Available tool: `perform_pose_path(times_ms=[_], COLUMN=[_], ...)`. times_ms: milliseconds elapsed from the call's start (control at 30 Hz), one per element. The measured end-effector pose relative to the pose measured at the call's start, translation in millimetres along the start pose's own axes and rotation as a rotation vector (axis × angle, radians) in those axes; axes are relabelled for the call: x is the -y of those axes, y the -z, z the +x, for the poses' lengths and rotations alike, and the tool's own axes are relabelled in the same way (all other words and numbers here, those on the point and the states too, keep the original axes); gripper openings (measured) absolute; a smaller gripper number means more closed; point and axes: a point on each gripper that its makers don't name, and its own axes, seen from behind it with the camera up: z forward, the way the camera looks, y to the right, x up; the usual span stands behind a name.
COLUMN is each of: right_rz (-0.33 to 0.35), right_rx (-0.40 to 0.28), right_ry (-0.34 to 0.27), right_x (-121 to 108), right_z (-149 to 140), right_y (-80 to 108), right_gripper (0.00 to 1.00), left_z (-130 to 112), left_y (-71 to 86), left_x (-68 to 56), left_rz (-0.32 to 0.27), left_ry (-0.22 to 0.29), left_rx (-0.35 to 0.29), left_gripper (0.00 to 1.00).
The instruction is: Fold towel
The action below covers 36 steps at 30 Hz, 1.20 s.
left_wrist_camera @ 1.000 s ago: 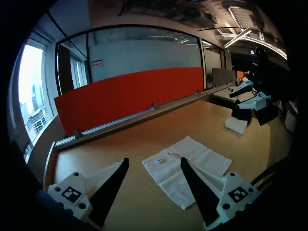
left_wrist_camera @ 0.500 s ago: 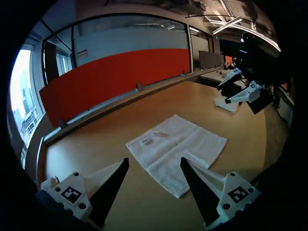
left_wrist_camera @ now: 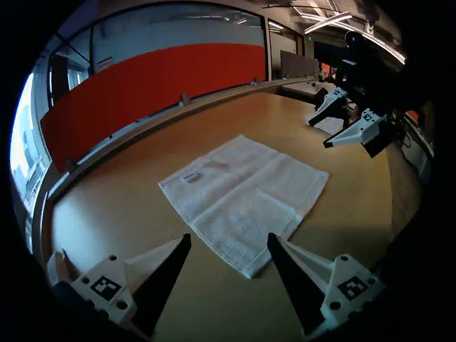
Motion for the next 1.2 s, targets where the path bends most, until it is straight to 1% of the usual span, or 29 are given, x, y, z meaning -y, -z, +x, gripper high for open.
perform_pose_path(times_ms=[200,467,667,767,900,1067,1200], right_rz=[0.025,0.046,0.068,0.080,0.092,0.102,0.111], right_rx=[0.041,0.097,0.130,0.145,0.165,0.180,0.189], right_ry=[0.001,-0.002,-0.002,-0.010,-0.010,-0.005,-0.007], right_x=[8.1,12.1,15.7,17.9,20.4,21.9,22.3], right_z=[-20.4,-47.5,-62.6,-68.5,-75.7,-81.1,-84.2], right_y=[-12.6,-21.8,-25.6,-26.2,-25.5,-26.5,-26.7], right_gripper=[1.00,1.00,1.00,1.00,1.00,1.00,1.00], left_z=[-17.1,-42.1,-60.6,-66.3,-70.4,-75.2,-75.2], left_y=[-16.7,-30.3,-36.1,-38.1,-40.5,-42.6,-43.1], left_x=[-7.0,-17.8,-22.3,-23.9,-27.1,-27.9,-27.8], left_rz=[-0.026,-0.058,-0.065,-0.068,-0.074,-0.074,-0.076], left_ry=[-0.007,-0.004,-0.003,0.007,0.022,0.026,0.036], left_rx=[0.044,0.111,0.166,0.189,0.206,0.228,0.233], left_gripper=[0.99,0.99,0.99,0.99,1.00,1.00,0.99])
